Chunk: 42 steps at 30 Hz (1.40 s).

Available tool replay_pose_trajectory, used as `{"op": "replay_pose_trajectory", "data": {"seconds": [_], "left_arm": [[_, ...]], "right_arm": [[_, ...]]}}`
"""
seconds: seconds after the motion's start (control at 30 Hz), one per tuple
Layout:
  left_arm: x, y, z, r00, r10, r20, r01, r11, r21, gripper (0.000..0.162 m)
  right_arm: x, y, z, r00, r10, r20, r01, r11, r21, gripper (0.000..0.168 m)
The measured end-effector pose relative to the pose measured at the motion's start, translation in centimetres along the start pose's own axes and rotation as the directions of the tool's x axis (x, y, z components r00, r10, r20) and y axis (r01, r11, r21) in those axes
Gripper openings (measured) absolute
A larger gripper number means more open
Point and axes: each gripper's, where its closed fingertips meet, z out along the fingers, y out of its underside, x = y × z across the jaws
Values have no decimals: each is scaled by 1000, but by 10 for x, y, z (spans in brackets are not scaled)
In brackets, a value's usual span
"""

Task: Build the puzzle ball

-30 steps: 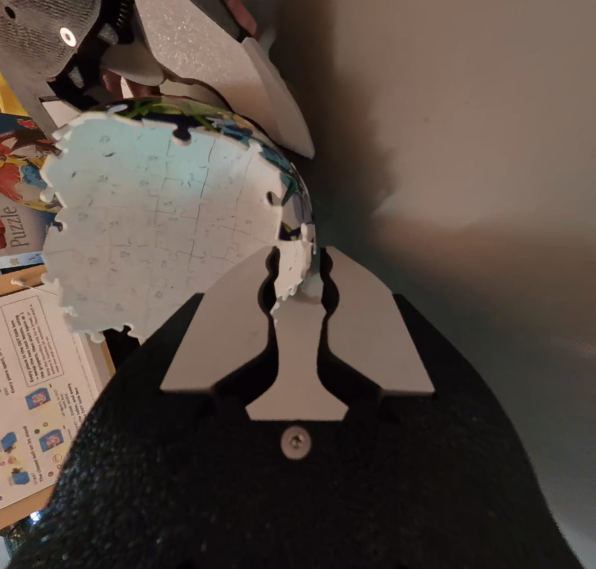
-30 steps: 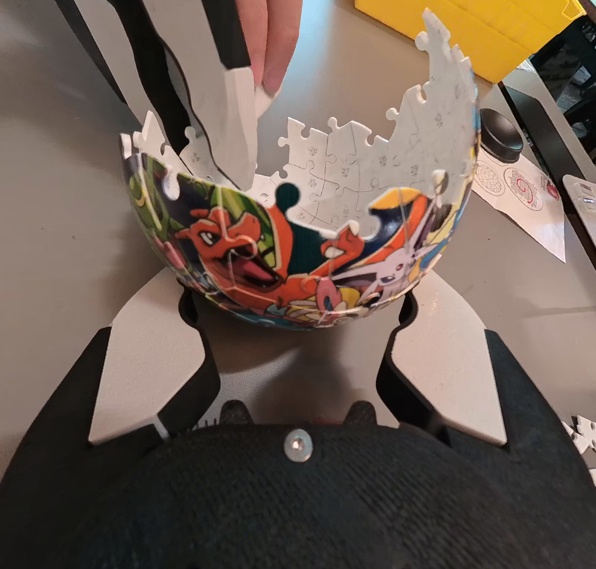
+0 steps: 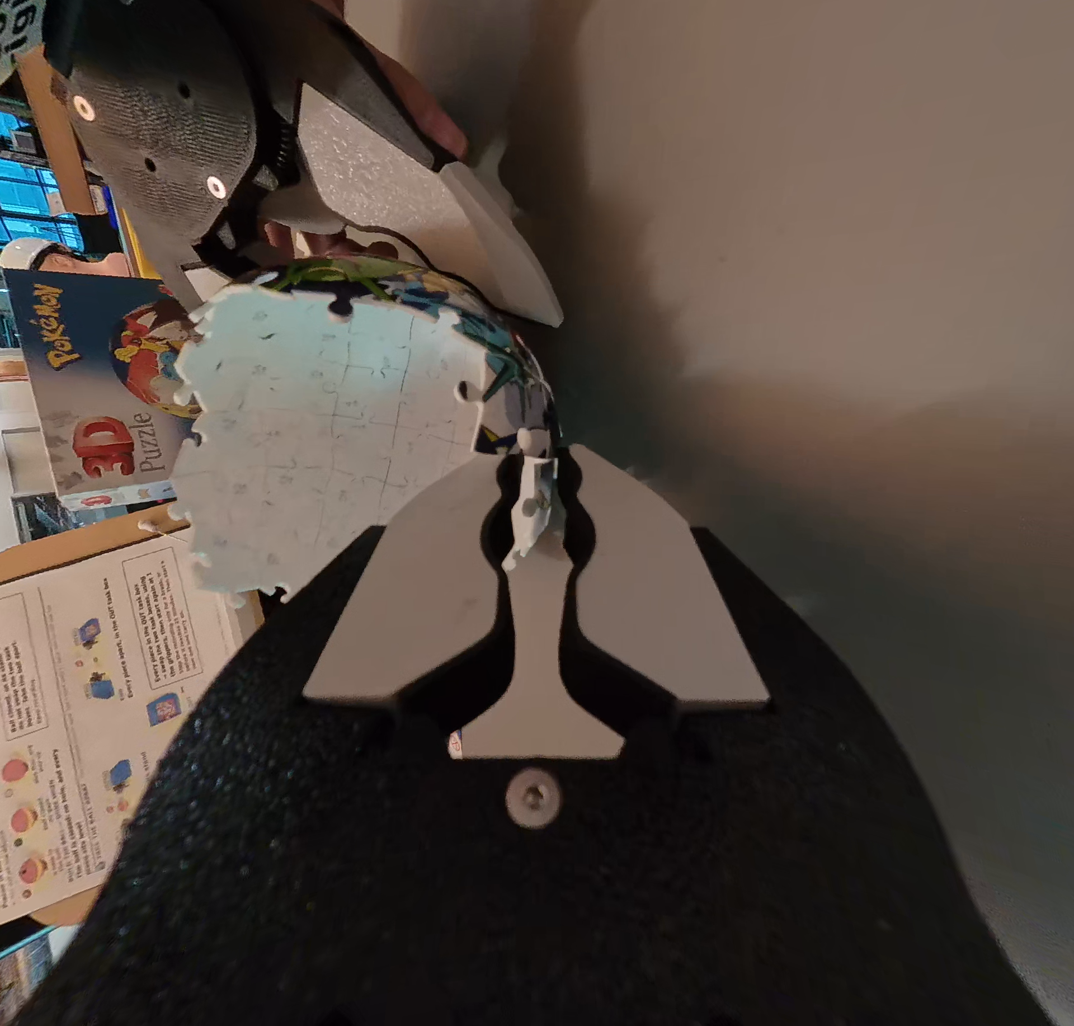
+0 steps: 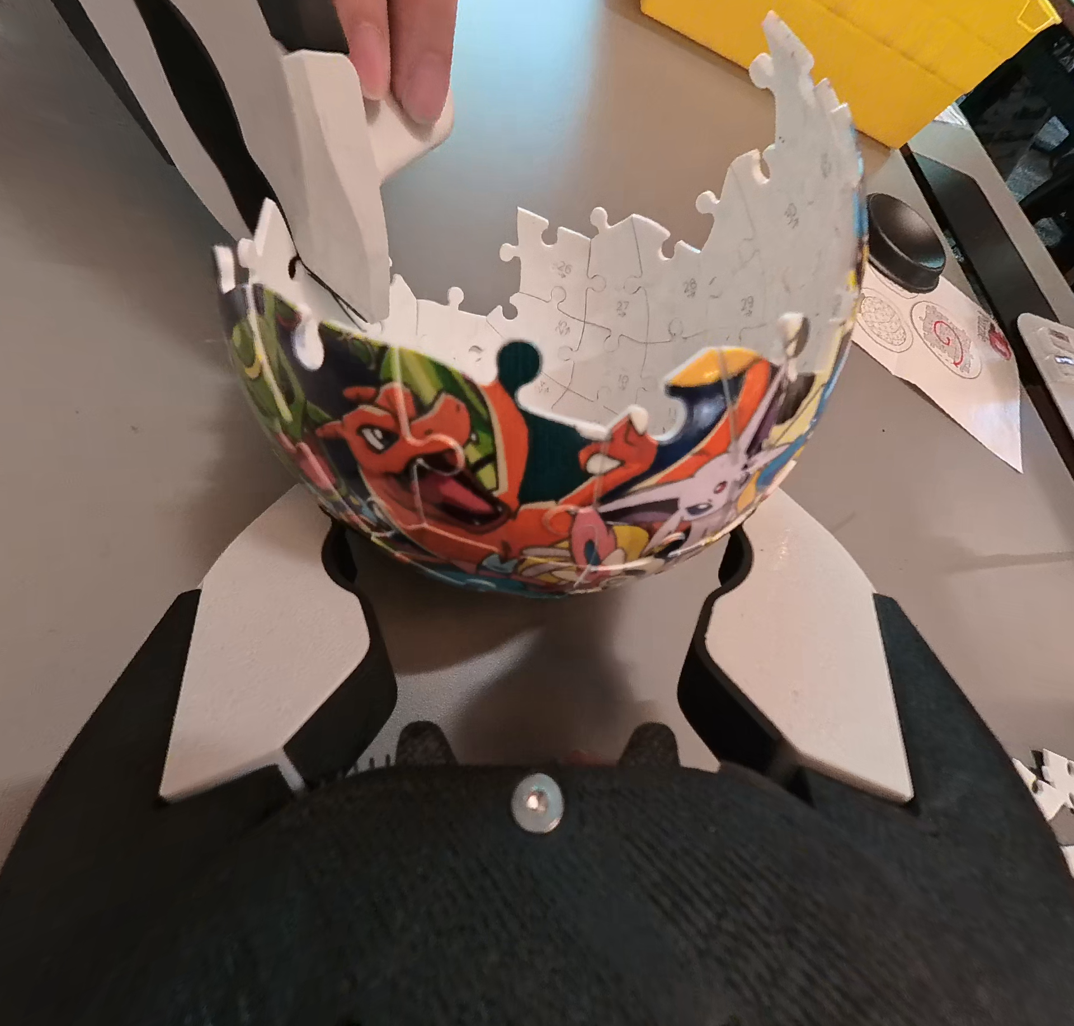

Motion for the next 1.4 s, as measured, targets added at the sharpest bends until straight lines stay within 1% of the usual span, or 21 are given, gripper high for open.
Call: {"op": "replay_pose_trajectory", "data": {"seconds": [0.2,0.4,0.47,0.57,0.63,0.67,0.77,0.87,1.0,1.17,1.3,1.4], "left_arm": [[3,-1,3,998,-45,-48,47,998,42,8],[8,0,4,988,-75,-135,85,994,73,2],[7,1,4,988,-73,-133,83,994,74,2],[3,2,4,992,-66,-109,73,995,63,5],[-2,4,4,992,-87,-87,92,995,49,17],[-3,6,2,992,-89,-86,93,995,45,20],[-5,11,0,992,-87,-87,90,995,33,21],[-5,18,1,994,-55,-95,55,998,-4,23],[-5,24,1,991,-25,-133,21,999,-28,25],[-10,28,-1,992,22,-128,-28,998,-48,19],[-7,26,-4,987,-2,-158,-8,998,-61,18],[5,24,-8,979,-21,-204,7,998,-67,14]], "right_arm": [[0,0,0,1000,0,0,0,1000,0,124],[-2,0,0,1000,-5,7,5,1000,3,122],[-2,0,0,1000,-4,7,4,1000,3,122],[0,0,0,1000,3,3,-3,1000,-3,122],[-1,0,0,1000,1,3,-1,1000,-1,122],[-1,0,0,1000,1,5,-1,1000,-2,122],[-1,0,0,1000,3,5,-3,1000,-3,122],[-1,0,0,1000,1,4,-1,1000,-1,122],[-1,0,0,1000,-1,3,1,1000,1,122],[-1,0,0,1000,-1,4,1,1000,1,121],[-1,0,0,1000,0,8,0,1000,0,120],[-1,0,0,1000,0,6,0,1000,0,121]]}}
